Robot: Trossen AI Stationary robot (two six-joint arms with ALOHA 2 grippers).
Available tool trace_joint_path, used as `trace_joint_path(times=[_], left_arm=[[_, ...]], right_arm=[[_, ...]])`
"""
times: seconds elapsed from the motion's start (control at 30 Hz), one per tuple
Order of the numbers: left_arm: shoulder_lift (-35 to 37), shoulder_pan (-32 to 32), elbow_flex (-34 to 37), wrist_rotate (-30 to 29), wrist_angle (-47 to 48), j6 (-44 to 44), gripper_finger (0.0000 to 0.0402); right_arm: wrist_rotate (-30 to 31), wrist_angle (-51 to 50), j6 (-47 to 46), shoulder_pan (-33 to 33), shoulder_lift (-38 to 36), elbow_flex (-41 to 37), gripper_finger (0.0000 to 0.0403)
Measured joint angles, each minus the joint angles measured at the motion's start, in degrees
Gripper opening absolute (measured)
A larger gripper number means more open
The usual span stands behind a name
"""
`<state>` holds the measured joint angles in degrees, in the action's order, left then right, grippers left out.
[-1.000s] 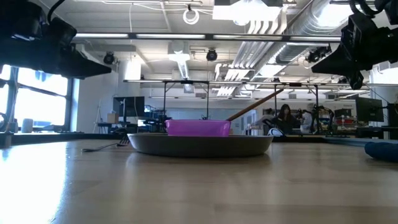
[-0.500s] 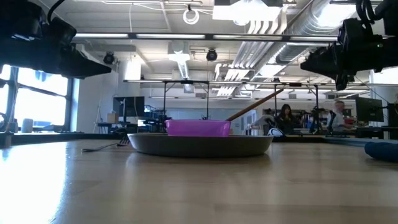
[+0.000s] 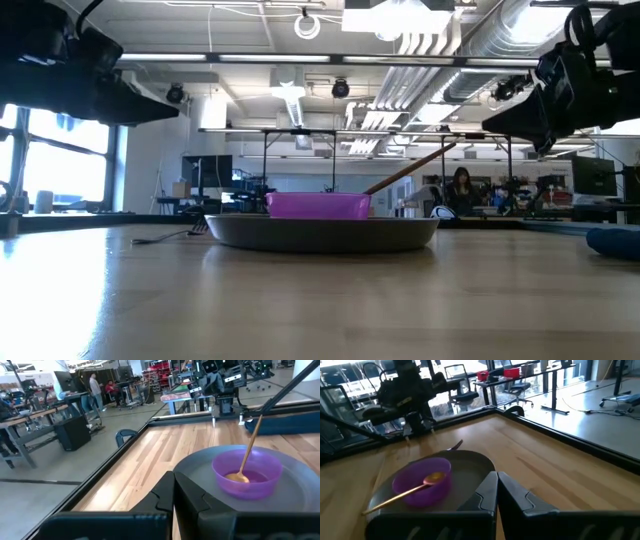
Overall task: Set table place
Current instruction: Return to Home Position
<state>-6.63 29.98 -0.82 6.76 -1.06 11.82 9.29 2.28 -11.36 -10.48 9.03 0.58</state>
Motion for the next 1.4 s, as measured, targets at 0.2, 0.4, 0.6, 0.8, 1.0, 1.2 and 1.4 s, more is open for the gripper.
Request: trace_joint_path(times=[0.2,0.4,0.6,0.8,1.0,1.2,1.4], left_arm=[[0.0,0.0,0.0,2.94,-0.54,4.46,0.0001],[0.0,0.0,0.0,3.1,-0.52,4.65,0.0001],[0.0,0.0,0.0,2.8,-0.5,4.65,0.0001],[0.0,0.0,0.0,2.67,-0.5,4.63,0.0001],[0.0,0.0,0.0,2.67,-0.5,4.63,0.0001],[0.0,0.0,0.0,2.67,-0.5,4.63,0.0001],[0.0,0.0,0.0,2.67,-0.5,4.63,0.0001]], right_arm=[[-1.09,-0.22,0.89,0.01,0.38,0.0,0.0],[-1.1,-0.22,0.92,0.0,0.38,0.0,0.0],[-1.29,-0.26,-4.5,0.0,0.38,0.0,0.0],[-1.28,-0.26,-9.39,0.0,0.38,0.0,0.0],[-1.26,-0.26,-9.37,0.0,0.38,0.0,0.0],[-1.22,-0.26,-9.24,0.0,0.38,-0.02,0.0],[-1.17,-0.26,-9.2,0.0,0.38,-0.02,0.0]])
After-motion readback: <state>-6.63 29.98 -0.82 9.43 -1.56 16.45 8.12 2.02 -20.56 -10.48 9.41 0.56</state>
